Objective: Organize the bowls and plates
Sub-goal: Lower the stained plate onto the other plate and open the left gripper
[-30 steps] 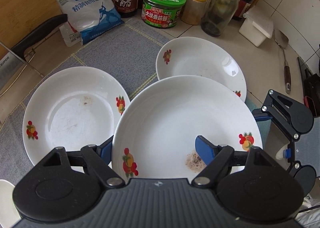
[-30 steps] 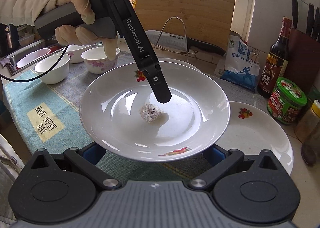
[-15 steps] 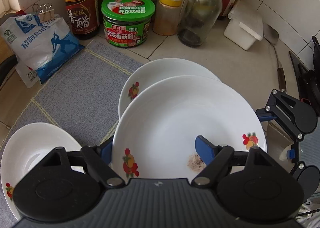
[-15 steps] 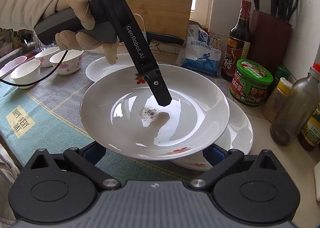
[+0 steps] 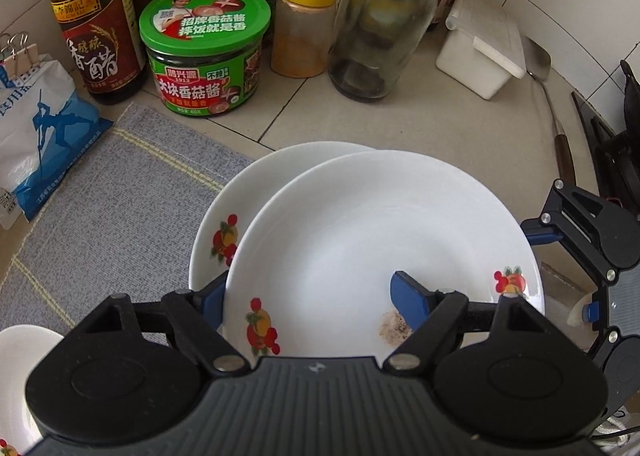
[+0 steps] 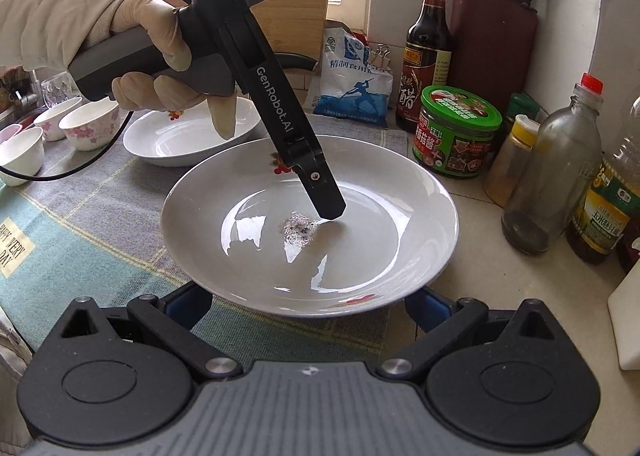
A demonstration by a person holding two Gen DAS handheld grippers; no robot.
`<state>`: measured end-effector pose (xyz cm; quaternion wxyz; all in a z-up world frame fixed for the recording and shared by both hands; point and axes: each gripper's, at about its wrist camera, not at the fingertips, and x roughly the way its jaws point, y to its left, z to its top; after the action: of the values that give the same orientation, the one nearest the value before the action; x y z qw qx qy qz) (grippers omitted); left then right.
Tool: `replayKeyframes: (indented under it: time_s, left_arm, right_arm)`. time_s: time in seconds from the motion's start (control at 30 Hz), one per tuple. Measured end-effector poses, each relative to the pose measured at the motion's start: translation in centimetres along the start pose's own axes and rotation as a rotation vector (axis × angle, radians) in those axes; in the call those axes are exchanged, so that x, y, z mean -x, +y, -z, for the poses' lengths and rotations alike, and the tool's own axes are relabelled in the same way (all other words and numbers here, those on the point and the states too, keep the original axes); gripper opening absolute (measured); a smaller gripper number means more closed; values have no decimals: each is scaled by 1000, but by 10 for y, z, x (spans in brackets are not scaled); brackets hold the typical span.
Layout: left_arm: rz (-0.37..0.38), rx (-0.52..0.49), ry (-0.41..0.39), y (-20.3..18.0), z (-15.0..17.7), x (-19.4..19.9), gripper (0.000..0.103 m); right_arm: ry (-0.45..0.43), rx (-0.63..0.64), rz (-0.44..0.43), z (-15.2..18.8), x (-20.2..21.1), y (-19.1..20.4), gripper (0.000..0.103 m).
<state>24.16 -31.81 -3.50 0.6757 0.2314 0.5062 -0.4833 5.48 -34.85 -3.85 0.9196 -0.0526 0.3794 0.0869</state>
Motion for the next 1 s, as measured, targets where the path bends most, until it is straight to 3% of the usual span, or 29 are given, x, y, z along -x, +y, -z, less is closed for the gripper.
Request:
replayKeyframes:
  time_s: [1.0]
  left_arm:
    - [-24,-2,20,5,-9,-11,83]
  right_arm:
    - [-11,-38,18,2,2,-6,103]
